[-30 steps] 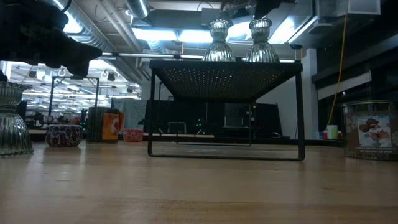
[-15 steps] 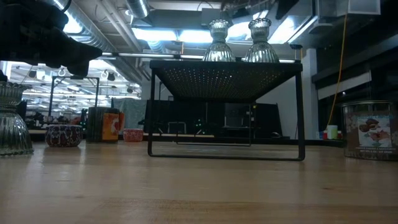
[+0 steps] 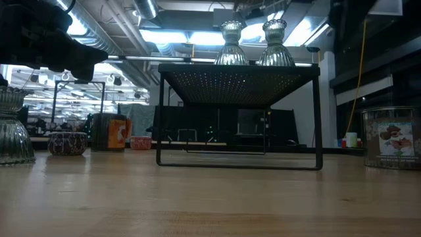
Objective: Pick & Place candle stick holders
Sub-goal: Put the brown scented candle on the shelf
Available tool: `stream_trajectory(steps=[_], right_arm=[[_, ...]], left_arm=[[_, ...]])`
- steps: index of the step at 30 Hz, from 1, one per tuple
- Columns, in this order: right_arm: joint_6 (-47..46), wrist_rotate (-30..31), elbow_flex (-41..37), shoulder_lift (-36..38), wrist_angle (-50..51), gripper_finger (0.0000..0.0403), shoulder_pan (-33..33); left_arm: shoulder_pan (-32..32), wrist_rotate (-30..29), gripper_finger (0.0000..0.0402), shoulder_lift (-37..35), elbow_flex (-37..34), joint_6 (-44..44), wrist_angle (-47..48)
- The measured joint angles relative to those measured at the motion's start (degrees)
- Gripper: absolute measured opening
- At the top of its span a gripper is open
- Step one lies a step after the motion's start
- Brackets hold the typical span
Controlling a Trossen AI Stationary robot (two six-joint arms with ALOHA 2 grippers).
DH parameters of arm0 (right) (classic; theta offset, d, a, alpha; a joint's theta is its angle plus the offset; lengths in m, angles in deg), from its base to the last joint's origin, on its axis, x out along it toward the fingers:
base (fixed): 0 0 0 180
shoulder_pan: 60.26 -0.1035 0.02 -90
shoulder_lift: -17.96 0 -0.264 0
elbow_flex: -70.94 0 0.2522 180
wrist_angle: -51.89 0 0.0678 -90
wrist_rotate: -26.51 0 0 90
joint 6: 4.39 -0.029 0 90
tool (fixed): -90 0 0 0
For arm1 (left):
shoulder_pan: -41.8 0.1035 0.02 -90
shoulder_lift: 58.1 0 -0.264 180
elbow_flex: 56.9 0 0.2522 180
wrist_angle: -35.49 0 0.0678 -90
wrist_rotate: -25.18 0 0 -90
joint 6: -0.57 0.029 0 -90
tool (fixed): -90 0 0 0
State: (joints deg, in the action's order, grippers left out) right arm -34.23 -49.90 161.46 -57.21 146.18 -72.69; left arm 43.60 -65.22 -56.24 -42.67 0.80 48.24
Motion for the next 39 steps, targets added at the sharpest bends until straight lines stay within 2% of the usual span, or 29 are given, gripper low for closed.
stream_trajectory(steps=[6, 13, 22, 29, 39], right_arm=[[-4.85, -4.33, -7.19, 3.97, -0.47, 0.0399, 0.00], [-7.44, -5.86, -11.77, 5.22, -0.61, 0.0399, 0.00], [-5.29, -4.73, -12.23, 5.22, -2.20, 0.0400, -1.37], [-2.25, -6.30, -12.24, 5.31, -3.13, 0.0400, -3.41], [-1.23, -6.26, -12.27, 9.11, -3.58, 0.0400, -6.61]], left_arm=[[0.02, -0.02, 0.0006, 0.00, 0.00, -0.02, 0.00], [0.00, 0.00, 0.0006, 0.00, 0.02, 0.00, 0.00], [0.00, -0.02, 0.0006, 0.00, 0.00, -0.02, 0.00], [0.00, -0.02, 0.0006, 0.00, 0.02, 0.00, 0.00], [0.02, -0.02, 0.0006, 0.00, 0.00, -0.02, 0.00]])
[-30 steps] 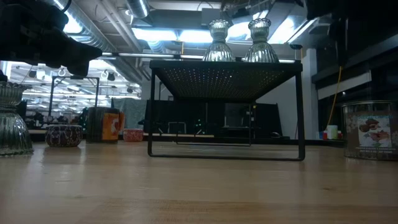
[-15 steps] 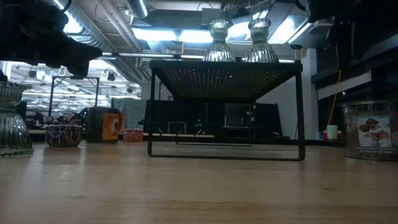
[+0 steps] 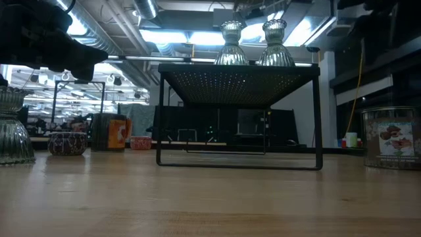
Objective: Pick & Place candle stick holders
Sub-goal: Put the brown scented candle on the shelf
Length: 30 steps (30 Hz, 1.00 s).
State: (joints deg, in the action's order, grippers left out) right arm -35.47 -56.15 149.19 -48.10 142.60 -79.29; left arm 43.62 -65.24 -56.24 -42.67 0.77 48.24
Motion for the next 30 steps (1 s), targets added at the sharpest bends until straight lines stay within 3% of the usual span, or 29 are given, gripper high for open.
stream_trajectory(steps=[8, 21, 30], right_arm=[[0.16, 1.86, 0.00, 0.91, -0.01, 0.0400, -2.68], [4.97, 1.01, -8.69, 4.19, -5.72, 0.0400, 1.14], [4.97, 1.01, -9.07, 4.41, -8.00, 0.0399, 1.14]], left_arm=[[0.00, 0.02, 0.0006, 0.00, 0.00, 0.00, 0.00], [-0.01, 0.01, 0.0006, 0.00, 0.02, 0.00, 0.09], [-0.02, 0.01, 0.0006, 0.00, 0.01, 0.02, 0.07]])
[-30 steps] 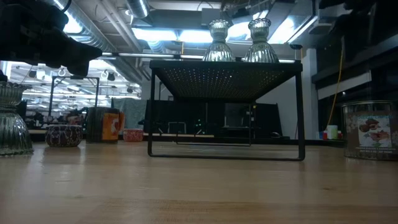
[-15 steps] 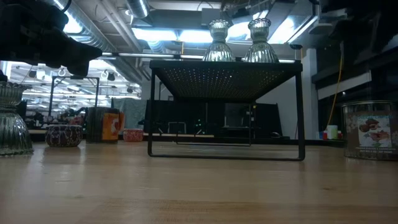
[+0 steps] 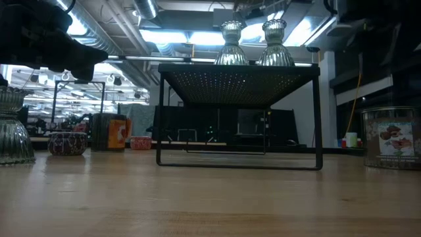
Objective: Pick & Place candle stick holders
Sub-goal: Put the brown scented candle on the shelf
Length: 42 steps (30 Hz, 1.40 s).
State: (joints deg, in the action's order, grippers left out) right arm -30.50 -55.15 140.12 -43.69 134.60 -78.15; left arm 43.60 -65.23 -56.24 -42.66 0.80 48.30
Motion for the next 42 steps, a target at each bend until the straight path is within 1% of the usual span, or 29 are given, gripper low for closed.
stream_trajectory(steps=[6, 31, 42], right_arm=[[-1.78, 0.62, -0.02, -0.33, -0.57, 0.0399, 0.00], [-2.06, 0.48, -0.02, -0.33, -1.94, 0.0399, 0.75], [6.04, 0.09, -0.02, -0.33, -1.96, 0.0399, 3.67]], left_arm=[[0.01, 0.01, 0.0006, 0.00, -0.01, -0.02, -0.01], [0.00, -0.02, 0.0006, 0.00, 0.01, -0.02, -0.04], [0.01, -0.01, 0.0006, 0.00, 0.01, -0.02, -0.04]])
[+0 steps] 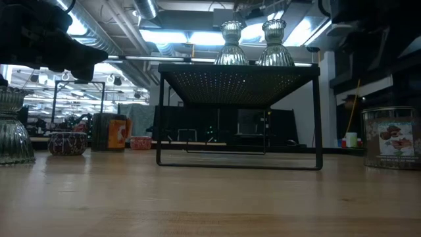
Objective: Pick & Place candle stick holders
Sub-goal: Put the brown scented candle on the shelf
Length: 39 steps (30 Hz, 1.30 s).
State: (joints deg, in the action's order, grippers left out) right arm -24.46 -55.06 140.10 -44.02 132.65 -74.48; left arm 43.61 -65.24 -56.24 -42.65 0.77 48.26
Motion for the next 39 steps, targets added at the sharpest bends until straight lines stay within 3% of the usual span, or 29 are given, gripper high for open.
stream_trajectory(steps=[7, 17, 39], right_arm=[[-0.69, -2.70, 0.00, -0.02, -0.19, 0.0399, 1.13], [-0.69, -2.48, -4.00, -0.04, -1.40, 0.0400, 2.21], [1.13, -1.56, -4.00, -0.04, -2.19, 0.0400, 2.28]], left_arm=[[0.01, 0.01, 0.0006, 0.00, -0.02, 0.02, 0.00], [0.00, 0.01, 0.0006, 0.00, -0.02, 0.00, -0.01], [-0.01, 0.00, 0.0006, 0.00, -0.01, 0.02, -0.02]])
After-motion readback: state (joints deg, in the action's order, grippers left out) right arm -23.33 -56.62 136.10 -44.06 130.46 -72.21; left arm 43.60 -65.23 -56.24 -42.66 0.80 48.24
